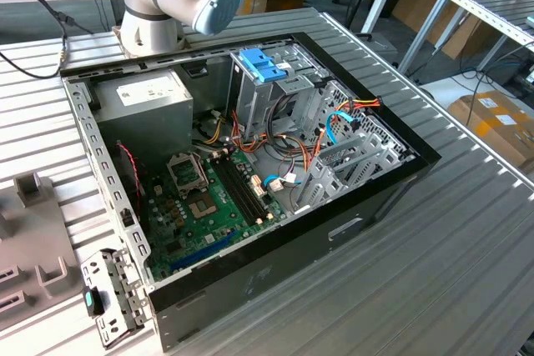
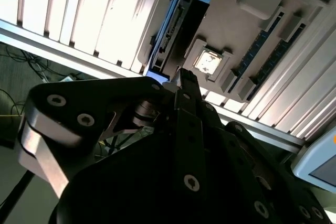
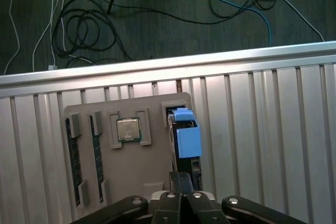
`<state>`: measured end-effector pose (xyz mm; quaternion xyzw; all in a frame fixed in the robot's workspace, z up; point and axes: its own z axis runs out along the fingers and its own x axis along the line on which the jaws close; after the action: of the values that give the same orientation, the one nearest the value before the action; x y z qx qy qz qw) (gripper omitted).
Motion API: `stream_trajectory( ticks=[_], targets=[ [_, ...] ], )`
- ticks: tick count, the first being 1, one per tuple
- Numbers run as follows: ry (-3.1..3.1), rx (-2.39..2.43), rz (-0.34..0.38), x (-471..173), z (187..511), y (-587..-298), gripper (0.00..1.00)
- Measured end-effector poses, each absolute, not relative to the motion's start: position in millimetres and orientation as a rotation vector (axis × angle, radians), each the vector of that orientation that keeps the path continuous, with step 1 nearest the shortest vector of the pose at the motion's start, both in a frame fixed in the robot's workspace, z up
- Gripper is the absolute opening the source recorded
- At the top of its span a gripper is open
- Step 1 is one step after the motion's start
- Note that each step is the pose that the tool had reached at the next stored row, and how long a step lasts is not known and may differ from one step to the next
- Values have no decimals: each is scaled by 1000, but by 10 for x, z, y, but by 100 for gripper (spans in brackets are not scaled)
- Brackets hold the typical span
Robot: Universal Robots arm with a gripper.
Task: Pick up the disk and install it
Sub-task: 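Pick up the disk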
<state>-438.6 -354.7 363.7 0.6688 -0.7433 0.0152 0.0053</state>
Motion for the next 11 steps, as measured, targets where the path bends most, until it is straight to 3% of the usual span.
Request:
stream_trajectory(
  ticks=[11],
  targets=[
    [-2292,2146,60,-4359,3618,-3546,11]
  ],
)
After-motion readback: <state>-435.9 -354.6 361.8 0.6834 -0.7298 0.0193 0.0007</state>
